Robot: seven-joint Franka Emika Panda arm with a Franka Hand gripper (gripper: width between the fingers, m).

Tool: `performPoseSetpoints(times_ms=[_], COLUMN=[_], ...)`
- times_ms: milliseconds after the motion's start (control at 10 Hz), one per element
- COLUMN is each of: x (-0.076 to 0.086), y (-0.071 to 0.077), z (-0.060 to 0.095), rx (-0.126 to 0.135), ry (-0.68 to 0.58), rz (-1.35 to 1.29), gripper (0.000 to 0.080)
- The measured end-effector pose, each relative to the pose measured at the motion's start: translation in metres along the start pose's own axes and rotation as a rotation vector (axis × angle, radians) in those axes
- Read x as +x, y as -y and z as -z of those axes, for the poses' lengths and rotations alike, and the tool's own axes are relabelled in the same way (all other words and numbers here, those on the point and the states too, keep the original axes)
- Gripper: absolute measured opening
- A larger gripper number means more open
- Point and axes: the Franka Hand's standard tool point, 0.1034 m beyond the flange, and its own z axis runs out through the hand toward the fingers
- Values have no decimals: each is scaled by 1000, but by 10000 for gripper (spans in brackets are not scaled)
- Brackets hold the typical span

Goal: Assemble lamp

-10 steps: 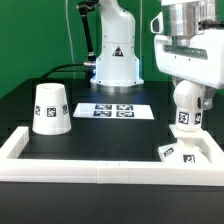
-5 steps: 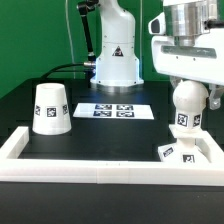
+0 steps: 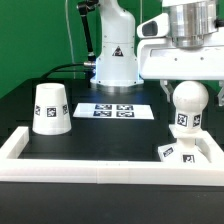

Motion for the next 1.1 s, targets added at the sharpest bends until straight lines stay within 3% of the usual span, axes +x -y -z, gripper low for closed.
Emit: performPoseSetpoints(times_ms=[600,1100], x=[7,9], y=[-1,-4], z=[5,5], rx=[-49,-63], ry=[-20,-13], rz=[724,1021], gripper=[698,698])
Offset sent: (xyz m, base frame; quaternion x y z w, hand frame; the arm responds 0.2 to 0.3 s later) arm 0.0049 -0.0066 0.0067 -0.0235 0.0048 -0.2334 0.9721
